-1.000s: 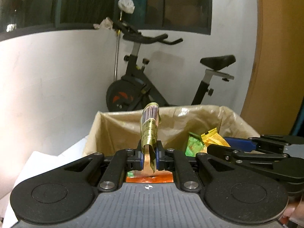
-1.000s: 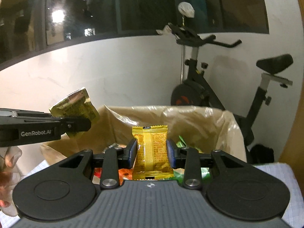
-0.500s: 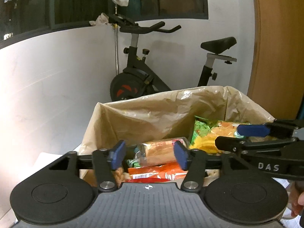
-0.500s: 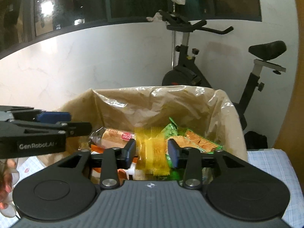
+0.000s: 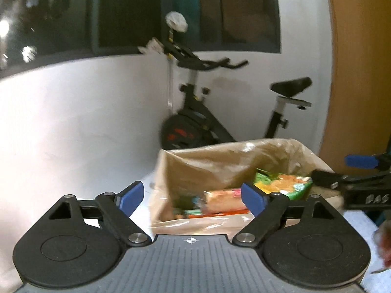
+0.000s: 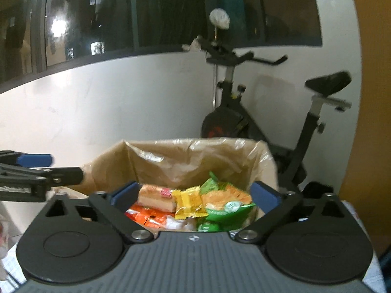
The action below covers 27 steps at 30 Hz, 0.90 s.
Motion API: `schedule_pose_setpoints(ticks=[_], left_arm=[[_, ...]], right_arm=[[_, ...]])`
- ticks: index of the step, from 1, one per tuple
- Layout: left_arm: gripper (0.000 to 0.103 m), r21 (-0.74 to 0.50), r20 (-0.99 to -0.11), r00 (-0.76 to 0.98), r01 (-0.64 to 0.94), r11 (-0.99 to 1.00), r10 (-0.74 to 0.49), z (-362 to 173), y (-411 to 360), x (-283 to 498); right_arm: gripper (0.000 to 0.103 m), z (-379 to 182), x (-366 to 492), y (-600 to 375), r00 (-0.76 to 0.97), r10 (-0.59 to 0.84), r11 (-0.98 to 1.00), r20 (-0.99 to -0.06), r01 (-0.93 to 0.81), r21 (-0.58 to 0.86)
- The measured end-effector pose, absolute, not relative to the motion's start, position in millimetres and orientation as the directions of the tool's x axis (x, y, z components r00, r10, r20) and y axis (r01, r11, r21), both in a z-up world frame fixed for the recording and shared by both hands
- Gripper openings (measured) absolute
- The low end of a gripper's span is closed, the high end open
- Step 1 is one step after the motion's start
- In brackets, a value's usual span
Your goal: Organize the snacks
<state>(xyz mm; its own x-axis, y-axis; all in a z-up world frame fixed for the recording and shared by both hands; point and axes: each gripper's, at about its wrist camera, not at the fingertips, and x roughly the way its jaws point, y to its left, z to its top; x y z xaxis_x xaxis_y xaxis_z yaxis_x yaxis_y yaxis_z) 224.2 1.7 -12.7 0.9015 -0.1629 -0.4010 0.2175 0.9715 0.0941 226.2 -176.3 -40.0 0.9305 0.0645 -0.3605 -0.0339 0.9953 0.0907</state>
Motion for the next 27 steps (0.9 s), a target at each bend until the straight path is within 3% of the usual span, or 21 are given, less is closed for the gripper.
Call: schedule_pose_setpoints(ticks=[9, 15, 27], left_arm=[[0.092, 0.114, -0.316, 0.944, 0.132, 0.985, -0.09, 28.0, 20.7, 172.3], [0.092, 0.094, -0.276, 0.957, 0.125, 0.988, -0.095, 43.0, 25.9, 150.1], [0.092, 0.07, -0.288, 0.952, 0.133, 0.989, -0.108, 38.8, 24.0, 141.3]], right_arm=[[0.103, 14.4, 166.5, -179.7, 0.966, 0.025, 0.993, -0.256, 0.005, 0.118], [0.103, 35.1, 138.2, -174.6, 0.964, -0.002, 0.992, -0.268, 0.036, 0.122], [0.103, 35.1, 117.7, -171.2, 0.957, -0.008, 0.991, -0.29, 0.047, 0.128]])
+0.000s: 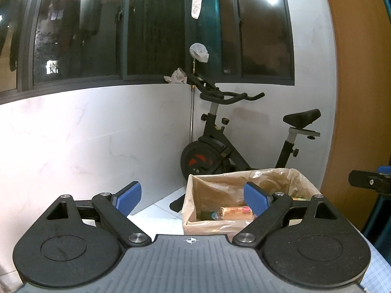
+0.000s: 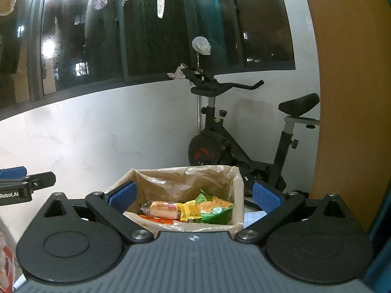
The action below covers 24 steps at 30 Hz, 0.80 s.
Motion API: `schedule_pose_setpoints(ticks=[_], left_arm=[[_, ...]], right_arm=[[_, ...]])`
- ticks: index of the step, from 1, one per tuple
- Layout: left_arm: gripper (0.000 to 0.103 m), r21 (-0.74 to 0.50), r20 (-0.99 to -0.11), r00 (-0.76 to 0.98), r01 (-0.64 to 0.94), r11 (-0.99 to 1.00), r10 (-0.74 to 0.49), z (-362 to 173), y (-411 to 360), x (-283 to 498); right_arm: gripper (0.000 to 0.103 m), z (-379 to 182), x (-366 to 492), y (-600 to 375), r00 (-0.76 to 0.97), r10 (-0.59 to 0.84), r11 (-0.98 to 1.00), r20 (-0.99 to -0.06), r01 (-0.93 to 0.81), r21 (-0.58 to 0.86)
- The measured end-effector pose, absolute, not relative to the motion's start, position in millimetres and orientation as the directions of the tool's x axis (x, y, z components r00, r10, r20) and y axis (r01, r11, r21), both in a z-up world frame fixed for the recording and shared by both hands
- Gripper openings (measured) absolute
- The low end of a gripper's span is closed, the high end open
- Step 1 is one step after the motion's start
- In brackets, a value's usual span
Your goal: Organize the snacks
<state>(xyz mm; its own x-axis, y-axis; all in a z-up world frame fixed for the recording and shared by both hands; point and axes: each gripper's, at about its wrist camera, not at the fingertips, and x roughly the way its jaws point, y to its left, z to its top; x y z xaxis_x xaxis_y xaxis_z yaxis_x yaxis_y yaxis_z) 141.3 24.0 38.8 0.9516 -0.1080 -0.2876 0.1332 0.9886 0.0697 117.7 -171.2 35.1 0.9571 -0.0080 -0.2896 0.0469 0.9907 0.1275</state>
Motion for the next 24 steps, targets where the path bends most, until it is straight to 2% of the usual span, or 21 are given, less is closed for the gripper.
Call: schedule_pose_setpoints(ticks=[24], left_arm=[[0.092, 0.04, -0.316, 0.943, 0.118, 0.992, -0.1, 33.5, 27.7, 149.3]], right_arm=[[0.103, 36.0, 116.4, -166.4, 0.956, -0.006, 0.993, -0.293, 0.04, 0.112]])
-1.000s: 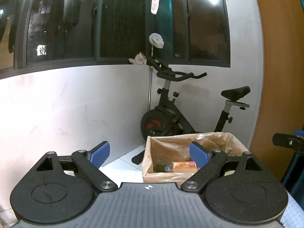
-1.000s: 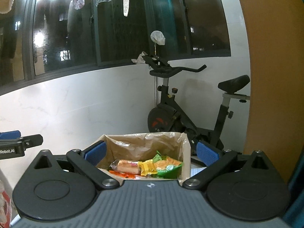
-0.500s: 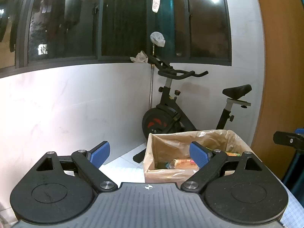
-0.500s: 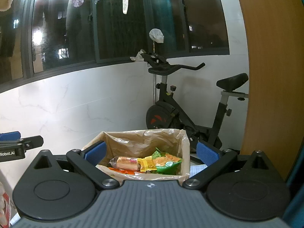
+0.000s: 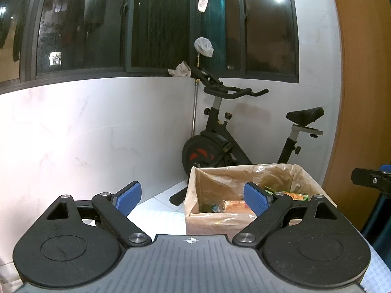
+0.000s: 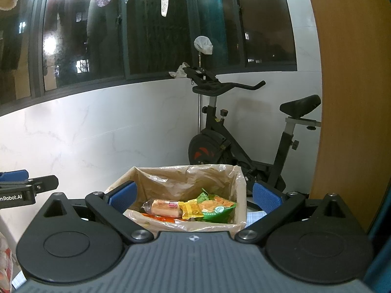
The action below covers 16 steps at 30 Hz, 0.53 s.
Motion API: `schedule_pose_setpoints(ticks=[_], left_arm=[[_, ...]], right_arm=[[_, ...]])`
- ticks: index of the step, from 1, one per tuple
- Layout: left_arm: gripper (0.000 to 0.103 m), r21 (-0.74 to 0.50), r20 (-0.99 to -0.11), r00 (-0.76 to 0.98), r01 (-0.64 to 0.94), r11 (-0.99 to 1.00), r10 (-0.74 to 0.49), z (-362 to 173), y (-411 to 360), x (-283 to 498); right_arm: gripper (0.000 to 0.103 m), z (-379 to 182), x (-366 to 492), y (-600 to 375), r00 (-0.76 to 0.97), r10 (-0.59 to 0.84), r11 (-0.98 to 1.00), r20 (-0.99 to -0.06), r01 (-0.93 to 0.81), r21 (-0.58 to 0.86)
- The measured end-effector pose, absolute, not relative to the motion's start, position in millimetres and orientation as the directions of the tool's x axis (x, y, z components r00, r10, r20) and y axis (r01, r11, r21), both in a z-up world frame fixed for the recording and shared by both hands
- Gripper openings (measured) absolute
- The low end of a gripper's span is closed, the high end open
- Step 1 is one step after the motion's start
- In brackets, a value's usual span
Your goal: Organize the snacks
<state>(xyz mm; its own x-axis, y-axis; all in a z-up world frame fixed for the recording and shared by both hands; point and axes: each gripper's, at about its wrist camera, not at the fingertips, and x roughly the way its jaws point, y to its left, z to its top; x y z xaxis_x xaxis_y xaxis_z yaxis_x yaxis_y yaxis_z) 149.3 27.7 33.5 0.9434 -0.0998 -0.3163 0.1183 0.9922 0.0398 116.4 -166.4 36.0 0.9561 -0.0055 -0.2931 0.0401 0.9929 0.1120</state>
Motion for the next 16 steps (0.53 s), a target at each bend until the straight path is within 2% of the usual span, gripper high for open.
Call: schedule_pose_setpoints(ticks=[16], left_arm=[[0.092, 0.035, -0.328, 0.939, 0.118, 0.992, -0.1, 30.4, 23.4, 153.1]], right_arm=[[0.103, 34.5, 116.6, -168.5, 0.955, -0.004, 0.993, -0.297, 0.039, 0.113]])
